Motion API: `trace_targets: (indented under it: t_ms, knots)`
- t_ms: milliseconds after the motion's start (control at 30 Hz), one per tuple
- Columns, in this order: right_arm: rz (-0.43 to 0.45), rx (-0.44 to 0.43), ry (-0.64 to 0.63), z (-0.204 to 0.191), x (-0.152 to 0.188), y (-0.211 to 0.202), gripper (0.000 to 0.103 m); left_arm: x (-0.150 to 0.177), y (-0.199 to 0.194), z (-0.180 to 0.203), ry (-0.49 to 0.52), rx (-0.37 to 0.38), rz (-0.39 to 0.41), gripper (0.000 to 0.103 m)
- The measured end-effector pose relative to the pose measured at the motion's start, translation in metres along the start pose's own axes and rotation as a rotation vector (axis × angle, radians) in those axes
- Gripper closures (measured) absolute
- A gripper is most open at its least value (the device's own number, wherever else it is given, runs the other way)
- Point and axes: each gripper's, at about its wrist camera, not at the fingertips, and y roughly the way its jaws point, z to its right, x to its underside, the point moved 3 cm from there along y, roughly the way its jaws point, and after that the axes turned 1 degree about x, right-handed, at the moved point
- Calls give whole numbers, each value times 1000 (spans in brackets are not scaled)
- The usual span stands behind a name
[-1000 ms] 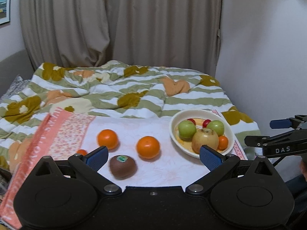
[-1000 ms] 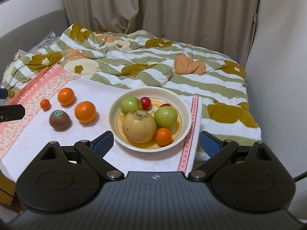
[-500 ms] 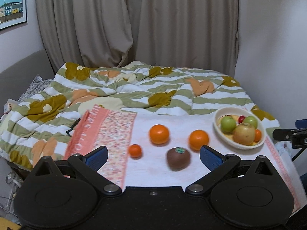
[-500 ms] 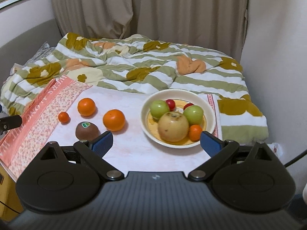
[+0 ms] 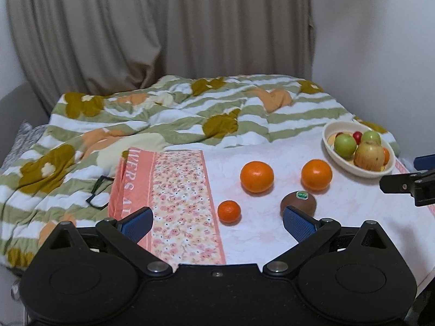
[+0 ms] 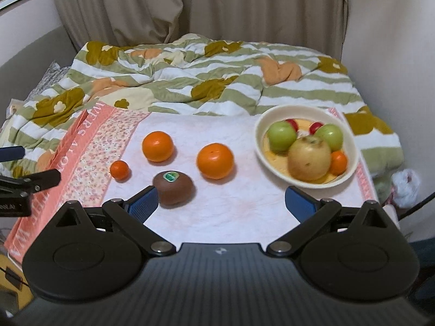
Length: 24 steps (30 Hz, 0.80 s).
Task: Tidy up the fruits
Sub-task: 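Move the left tool toward a small tangerine while the right tool approaches the brown kiwi, then close the left tool on the small tangerine while the right tool grasps the kiwi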
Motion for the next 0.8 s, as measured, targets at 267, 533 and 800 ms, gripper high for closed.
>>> trace_targets:
  t_ms: [267,533,800]
  knots:
    - [-38,24,45,-30,-1,37,0,0,51,-23,60,95,-63,2]
    - [-92,1,67,-41,-2,81,0,-1,105,-21,113,176,-127,11]
    - [-155,-39,88,-45,1,113,0,5,138,-14,114,220,-194,33]
